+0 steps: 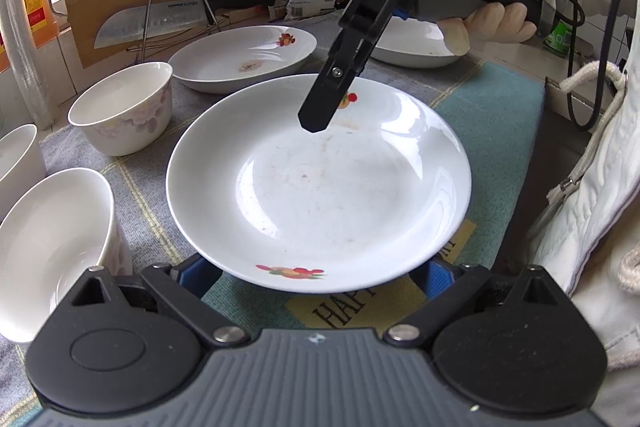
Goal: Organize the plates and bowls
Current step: 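Carry the held plate with the right tool toward another floral plate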
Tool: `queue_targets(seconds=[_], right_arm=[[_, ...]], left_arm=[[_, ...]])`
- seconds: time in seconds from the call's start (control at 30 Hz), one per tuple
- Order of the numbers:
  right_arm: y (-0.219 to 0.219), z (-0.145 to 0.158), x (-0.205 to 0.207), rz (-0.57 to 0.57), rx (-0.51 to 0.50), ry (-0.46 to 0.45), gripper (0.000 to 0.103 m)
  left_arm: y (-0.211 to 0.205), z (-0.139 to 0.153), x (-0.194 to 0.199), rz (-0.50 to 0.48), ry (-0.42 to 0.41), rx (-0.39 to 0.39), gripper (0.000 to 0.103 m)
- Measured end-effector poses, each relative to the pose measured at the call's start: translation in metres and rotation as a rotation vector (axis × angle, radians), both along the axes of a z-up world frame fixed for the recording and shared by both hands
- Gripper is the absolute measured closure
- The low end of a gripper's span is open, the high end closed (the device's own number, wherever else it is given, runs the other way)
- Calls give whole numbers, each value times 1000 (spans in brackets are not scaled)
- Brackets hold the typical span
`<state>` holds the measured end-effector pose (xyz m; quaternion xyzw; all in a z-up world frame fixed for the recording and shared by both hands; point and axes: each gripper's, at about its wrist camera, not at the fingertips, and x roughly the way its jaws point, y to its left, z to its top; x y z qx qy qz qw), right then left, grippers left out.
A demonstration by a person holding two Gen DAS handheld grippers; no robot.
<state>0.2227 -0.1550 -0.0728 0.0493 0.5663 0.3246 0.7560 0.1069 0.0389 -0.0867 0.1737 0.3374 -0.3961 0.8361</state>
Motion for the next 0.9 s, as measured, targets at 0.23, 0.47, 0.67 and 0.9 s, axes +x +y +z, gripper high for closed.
queue_targets(seconds=[0.23, 0.47, 0.67, 0.9], right_arm=[[-8, 8, -3, -11, 9, -24, 24], [-22, 15, -8, -40, 23, -45, 24], [-42, 22, -11, -75, 30, -65, 24], [-72, 27, -14, -130, 28, -86, 24]], left_arm=[[-5, 8, 2, -8, -2, 2, 5], [-13, 17, 4, -34, -19, 15, 5], [-26, 23, 10, -65, -28, 21, 5], [-49, 24, 23, -114, -38, 26, 5]])
